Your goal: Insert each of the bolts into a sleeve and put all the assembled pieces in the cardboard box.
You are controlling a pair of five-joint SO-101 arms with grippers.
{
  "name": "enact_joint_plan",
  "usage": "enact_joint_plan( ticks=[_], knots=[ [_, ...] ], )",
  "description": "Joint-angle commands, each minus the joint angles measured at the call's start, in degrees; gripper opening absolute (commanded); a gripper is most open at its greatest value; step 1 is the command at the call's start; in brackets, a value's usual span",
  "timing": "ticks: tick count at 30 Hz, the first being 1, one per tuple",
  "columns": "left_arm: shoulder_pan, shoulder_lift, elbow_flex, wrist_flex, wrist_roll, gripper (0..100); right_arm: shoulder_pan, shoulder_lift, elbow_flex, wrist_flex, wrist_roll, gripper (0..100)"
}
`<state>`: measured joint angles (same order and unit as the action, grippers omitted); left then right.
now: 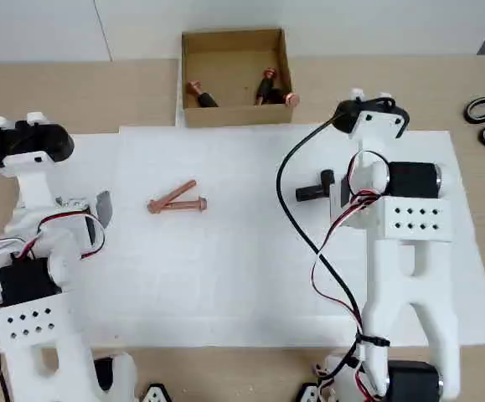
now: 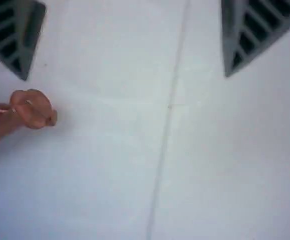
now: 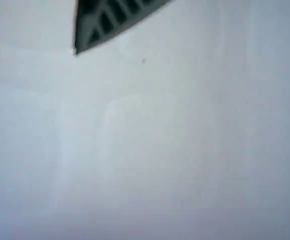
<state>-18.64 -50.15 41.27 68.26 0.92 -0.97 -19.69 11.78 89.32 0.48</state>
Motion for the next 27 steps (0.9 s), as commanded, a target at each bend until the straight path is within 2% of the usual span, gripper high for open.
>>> enact_joint_plan(
  ticks=[1,7,10,13,19,27],
  knots=[
    [-0.18,-0.62,-0.92,1.93,-0.26,24,0.31,-1.63,-0.18,-2.07,1.41,15.1],
    [-0.26,-0.70,-1.01,6.15,-0.26,24,0.40,-1.63,-0.09,-4.44,10.20,15.2],
    [-0.26,-0.70,-1.01,7.30,-0.26,24,0.48,-1.54,0.00,-4.44,12.13,15.2],
    [-0.26,-0.70,-0.66,7.47,-0.26,24,0.22,-1.54,0.00,-5.05,11.78,15.2],
    [-0.18,-0.70,-0.57,9.05,-0.26,24,-0.75,0.75,1.93,-13.49,11.69,15.1],
    [-0.18,-0.70,-0.57,8.79,-0.26,24,-5.32,16.40,-2.29,-15.69,11.69,15.1]
  ],
)
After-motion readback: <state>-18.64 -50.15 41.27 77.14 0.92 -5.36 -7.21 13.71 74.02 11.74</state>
